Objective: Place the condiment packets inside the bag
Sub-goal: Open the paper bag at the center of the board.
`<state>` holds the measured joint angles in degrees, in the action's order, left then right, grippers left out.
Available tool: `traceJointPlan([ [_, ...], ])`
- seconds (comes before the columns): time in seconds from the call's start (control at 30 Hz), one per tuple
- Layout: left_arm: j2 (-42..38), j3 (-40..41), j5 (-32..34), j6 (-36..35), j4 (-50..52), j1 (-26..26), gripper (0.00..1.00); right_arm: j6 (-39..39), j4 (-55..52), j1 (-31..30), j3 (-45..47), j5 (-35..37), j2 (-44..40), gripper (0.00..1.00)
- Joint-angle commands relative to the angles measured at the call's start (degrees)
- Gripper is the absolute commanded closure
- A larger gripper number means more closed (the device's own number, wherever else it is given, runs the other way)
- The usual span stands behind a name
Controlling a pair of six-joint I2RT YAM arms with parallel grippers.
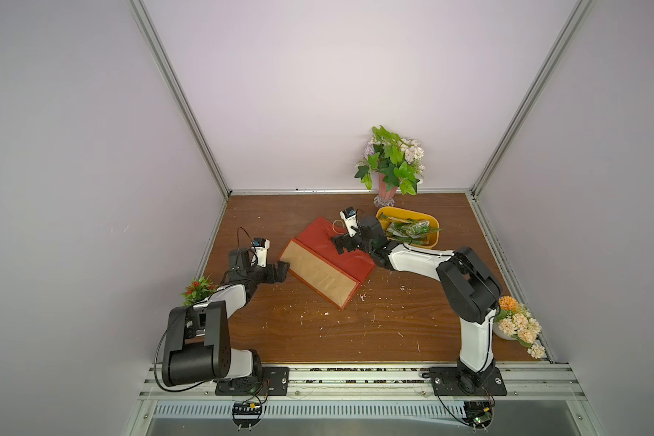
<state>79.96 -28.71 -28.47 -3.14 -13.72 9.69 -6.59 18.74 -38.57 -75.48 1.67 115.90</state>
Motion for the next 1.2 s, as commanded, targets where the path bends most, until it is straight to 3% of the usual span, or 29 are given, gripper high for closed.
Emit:
traceJointPlan([
  [0.0, -0.9, -1.3, -1.9, -1.1, 1.0, 0.9, 0.01, 4.1, -6.0, -2.0, -6.6, 6.7, 3.4, 0.00],
  [0.17, -1.6, -1.0, -2.7, -1.5, 1.2, 0.9, 0.01, 5.2, -12.4, -2.5, -16.4, 14.8, 10.5, 0.02],
  [0.47, -2.5, -0.7, -4.3, -2.1, 1.6, 0.9, 0.01, 5.4, -21.1, -2.4, -31.6, 21.2, 20.3, 0.20],
  [0.53, -2.8, -0.6, -4.5, -2.2, 1.6, 0.9, 0.01, 5.2, -21.0, -2.3, -32.5, 20.9, 20.7, 0.30],
  [0.83, -2.9, -0.7, -7.7, -3.8, 2.9, 0.9, 0.01, 3.2, -17.3, -2.3, -28.4, 18.8, 14.9, 1.00],
  [1.17, -4.9, -0.7, -13.4, -6.5, 5.9, 0.9, 0.01, -0.5, -13.0, -2.3, -16.6, 10.5, -2.6, 1.00],
])
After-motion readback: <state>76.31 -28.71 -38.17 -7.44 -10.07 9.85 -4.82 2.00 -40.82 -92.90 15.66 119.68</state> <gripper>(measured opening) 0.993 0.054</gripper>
